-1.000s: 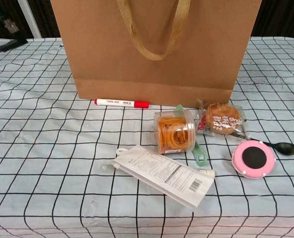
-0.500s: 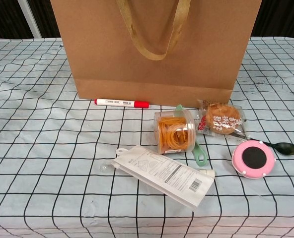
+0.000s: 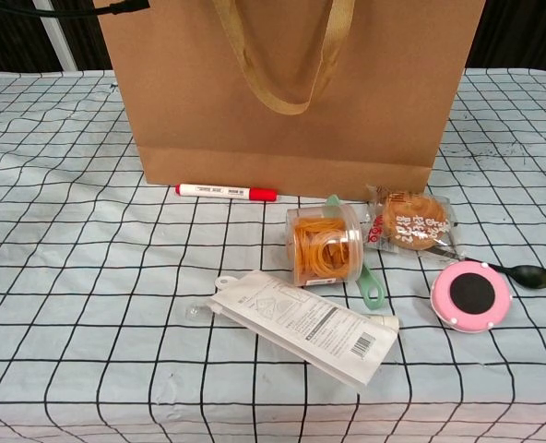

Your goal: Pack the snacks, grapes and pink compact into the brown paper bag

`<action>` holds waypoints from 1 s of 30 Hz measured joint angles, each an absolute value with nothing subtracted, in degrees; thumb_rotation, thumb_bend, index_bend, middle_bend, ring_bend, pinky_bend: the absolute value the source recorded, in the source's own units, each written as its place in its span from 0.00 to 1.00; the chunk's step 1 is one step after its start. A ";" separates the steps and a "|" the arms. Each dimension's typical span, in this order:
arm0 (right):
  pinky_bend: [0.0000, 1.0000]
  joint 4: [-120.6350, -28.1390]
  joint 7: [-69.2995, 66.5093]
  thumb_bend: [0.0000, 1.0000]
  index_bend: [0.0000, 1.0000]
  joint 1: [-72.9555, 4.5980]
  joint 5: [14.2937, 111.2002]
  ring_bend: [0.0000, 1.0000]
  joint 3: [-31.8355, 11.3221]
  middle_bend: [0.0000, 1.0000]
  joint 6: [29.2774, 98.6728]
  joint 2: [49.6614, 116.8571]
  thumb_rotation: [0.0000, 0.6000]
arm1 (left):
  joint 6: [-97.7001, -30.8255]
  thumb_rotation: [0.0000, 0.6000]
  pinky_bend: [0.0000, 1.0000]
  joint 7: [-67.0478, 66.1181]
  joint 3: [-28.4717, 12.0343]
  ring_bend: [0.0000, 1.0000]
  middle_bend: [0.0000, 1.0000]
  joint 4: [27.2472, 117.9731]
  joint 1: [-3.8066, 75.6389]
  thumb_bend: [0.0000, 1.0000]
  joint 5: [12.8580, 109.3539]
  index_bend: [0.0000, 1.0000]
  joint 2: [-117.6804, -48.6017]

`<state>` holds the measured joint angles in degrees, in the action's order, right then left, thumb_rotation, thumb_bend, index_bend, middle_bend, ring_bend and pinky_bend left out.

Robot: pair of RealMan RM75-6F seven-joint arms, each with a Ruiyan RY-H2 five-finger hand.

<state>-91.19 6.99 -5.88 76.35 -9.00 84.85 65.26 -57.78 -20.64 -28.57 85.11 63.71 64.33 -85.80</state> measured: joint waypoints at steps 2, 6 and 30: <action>0.23 -91.28 6.85 0.20 0.17 -5.79 76.51 0.20 -8.98 0.11 84.99 65.17 1.00 | -57.48 1.00 0.18 -23.15 -28.37 0.00 0.11 85.88 63.93 0.02 62.31 0.18 -85.41; 0.23 -91.30 6.71 0.20 0.17 -5.65 76.63 0.20 -8.89 0.11 85.09 65.18 1.00 | -58.64 1.00 0.18 -26.07 -28.08 0.00 0.12 88.12 64.02 0.01 60.67 0.18 -84.65; 0.23 -90.46 9.02 0.20 0.17 -5.66 76.86 0.20 -8.83 0.11 85.62 66.53 1.00 | -74.41 1.00 0.23 -4.20 -8.09 0.02 0.14 104.30 44.37 0.02 97.17 0.16 -64.45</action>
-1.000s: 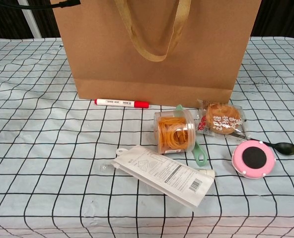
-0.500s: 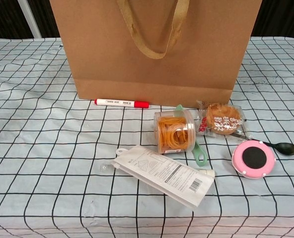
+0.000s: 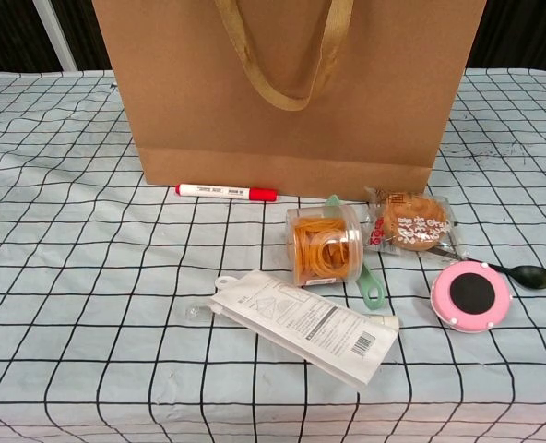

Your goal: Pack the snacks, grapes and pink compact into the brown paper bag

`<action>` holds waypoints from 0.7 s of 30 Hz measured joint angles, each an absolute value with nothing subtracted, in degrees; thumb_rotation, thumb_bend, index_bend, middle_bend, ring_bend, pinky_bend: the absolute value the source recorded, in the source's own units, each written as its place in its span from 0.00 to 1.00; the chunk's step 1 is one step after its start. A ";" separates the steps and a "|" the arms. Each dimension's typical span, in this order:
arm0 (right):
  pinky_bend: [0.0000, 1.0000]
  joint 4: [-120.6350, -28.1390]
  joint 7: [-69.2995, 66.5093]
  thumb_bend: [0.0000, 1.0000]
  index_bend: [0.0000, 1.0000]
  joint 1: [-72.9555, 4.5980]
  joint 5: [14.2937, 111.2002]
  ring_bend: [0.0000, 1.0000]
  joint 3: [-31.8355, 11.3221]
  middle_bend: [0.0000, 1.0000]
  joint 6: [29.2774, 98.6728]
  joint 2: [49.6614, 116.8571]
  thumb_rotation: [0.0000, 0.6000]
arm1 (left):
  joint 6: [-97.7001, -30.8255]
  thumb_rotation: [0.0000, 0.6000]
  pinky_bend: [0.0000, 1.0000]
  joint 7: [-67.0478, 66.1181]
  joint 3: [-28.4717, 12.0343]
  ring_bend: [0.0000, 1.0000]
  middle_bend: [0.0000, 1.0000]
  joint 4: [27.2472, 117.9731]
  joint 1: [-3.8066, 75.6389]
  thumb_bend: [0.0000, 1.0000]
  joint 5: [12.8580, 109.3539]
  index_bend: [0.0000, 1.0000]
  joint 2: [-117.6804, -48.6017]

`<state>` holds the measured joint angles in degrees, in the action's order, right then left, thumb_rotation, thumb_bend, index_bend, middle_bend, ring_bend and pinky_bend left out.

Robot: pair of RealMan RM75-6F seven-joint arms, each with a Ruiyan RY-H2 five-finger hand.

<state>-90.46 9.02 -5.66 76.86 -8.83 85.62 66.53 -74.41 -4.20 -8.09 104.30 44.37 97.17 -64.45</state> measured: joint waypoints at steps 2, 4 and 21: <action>0.23 -90.92 9.32 0.20 0.17 -5.71 76.95 0.20 -8.92 0.11 85.71 66.42 1.00 | -73.41 1.00 0.21 -2.15 -5.36 0.02 0.14 103.97 43.96 0.02 100.32 0.15 -63.93; 0.23 -91.20 9.61 0.20 0.17 -5.72 76.89 0.20 -8.99 0.11 85.75 66.30 1.00 | -71.72 1.00 0.20 -0.85 -2.39 0.02 0.14 103.79 43.74 0.02 103.85 0.15 -63.64; 0.23 -90.12 10.55 0.21 0.17 -5.22 76.16 0.20 -9.19 0.11 86.32 66.50 1.00 | -51.73 1.00 0.11 -18.35 -2.80 0.00 0.08 101.07 49.56 0.02 101.84 0.13 -75.51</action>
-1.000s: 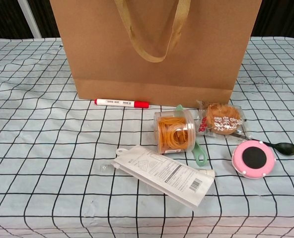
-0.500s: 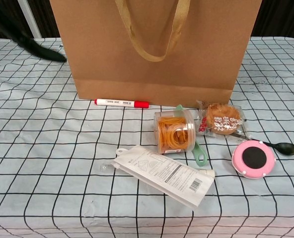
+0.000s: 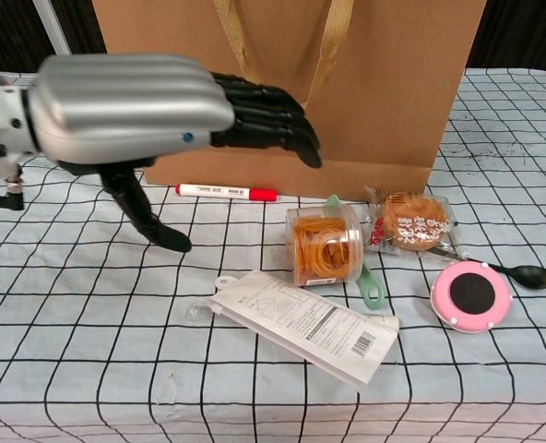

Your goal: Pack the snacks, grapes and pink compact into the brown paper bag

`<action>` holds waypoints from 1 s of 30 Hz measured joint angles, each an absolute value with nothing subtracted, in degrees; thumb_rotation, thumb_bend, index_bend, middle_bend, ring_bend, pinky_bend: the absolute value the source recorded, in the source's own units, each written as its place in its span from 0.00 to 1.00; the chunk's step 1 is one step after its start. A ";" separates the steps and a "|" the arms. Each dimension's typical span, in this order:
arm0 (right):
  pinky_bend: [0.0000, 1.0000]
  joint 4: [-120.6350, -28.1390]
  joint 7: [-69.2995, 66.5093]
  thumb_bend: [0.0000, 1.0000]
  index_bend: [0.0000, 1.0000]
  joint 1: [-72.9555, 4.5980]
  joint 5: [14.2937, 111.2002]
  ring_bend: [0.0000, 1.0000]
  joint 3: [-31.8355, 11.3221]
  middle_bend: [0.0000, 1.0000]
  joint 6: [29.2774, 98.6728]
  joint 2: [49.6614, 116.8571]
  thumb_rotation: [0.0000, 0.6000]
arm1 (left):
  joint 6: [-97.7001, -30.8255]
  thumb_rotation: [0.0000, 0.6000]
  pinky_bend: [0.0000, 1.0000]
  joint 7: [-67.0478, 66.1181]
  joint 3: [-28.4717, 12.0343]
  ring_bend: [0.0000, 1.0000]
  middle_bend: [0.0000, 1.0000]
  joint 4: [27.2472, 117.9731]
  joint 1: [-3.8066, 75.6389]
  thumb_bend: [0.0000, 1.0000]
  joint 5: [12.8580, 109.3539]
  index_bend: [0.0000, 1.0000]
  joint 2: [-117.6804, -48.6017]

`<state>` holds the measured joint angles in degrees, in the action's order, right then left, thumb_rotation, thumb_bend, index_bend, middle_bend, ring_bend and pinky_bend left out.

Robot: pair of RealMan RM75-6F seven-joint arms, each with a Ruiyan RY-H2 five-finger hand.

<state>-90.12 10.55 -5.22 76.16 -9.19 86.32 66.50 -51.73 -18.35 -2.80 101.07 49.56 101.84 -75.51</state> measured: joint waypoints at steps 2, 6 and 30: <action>0.23 -89.93 10.45 0.20 0.17 -5.15 76.06 0.20 -9.25 0.11 86.38 66.64 1.00 | -49.19 1.00 0.09 -22.08 -4.09 0.00 0.06 100.42 50.78 0.02 99.68 0.13 -77.98; 0.23 -89.64 10.24 0.20 0.17 -5.05 76.00 0.20 -9.27 0.11 86.46 66.86 1.00 | -45.77 1.00 0.08 -28.40 -6.33 0.00 0.04 99.25 52.59 0.02 95.04 0.13 -81.76; 0.23 -88.08 7.62 0.20 0.17 -4.23 75.29 0.20 -9.70 0.11 86.60 67.15 1.00 | -39.70 1.00 0.03 -38.74 -9.90 0.00 0.05 87.21 60.17 0.06 75.34 0.13 -93.92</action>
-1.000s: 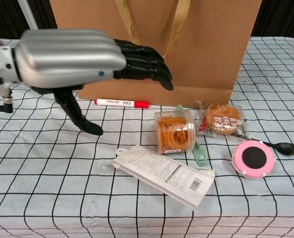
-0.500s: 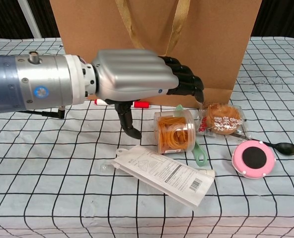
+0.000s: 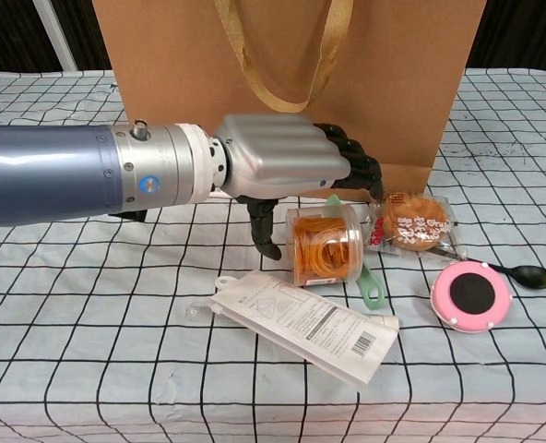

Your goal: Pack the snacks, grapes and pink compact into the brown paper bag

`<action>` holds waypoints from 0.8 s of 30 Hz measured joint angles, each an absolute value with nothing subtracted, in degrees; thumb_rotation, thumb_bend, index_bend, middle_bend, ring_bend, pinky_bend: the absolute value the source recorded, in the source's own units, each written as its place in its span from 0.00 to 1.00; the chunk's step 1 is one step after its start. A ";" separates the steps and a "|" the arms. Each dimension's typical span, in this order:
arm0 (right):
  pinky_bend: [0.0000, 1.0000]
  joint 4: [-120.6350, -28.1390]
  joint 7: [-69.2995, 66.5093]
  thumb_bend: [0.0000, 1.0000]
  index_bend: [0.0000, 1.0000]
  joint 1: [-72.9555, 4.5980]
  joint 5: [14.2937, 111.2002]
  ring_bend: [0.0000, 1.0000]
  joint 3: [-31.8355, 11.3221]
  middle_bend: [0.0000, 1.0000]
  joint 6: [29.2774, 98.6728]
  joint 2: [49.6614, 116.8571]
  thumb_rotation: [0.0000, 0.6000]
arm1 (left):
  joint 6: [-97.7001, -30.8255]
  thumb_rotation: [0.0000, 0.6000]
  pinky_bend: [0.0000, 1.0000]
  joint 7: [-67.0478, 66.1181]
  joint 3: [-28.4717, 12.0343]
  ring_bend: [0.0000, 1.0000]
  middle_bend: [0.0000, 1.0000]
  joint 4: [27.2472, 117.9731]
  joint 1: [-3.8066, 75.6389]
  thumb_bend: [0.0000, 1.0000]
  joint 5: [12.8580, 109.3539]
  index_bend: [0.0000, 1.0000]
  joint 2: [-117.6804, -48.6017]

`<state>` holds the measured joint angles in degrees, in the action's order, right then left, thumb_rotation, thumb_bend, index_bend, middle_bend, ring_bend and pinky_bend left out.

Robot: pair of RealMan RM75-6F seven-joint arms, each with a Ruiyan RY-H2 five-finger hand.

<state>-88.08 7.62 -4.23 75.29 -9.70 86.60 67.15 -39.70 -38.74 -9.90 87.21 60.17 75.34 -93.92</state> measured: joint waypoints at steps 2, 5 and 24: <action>0.23 -88.03 7.57 0.20 0.17 -4.22 75.35 0.20 -9.70 0.11 86.59 67.12 1.00 | -39.79 1.00 0.03 -38.40 -9.69 0.00 0.06 86.41 60.44 0.09 75.07 0.13 -94.64; 0.23 -88.00 7.44 0.20 0.17 -4.18 75.37 0.20 -9.73 0.11 86.61 67.07 1.00 | -39.83 1.00 0.03 -38.05 -9.30 0.00 0.06 85.37 60.80 0.14 74.89 0.13 -95.26; 0.23 -88.04 7.02 0.22 0.17 -3.60 75.44 0.20 -9.63 0.11 86.96 66.87 1.00 | -40.15 1.00 0.06 -37.33 -7.19 0.01 0.27 83.65 62.33 0.29 73.64 0.20 -96.78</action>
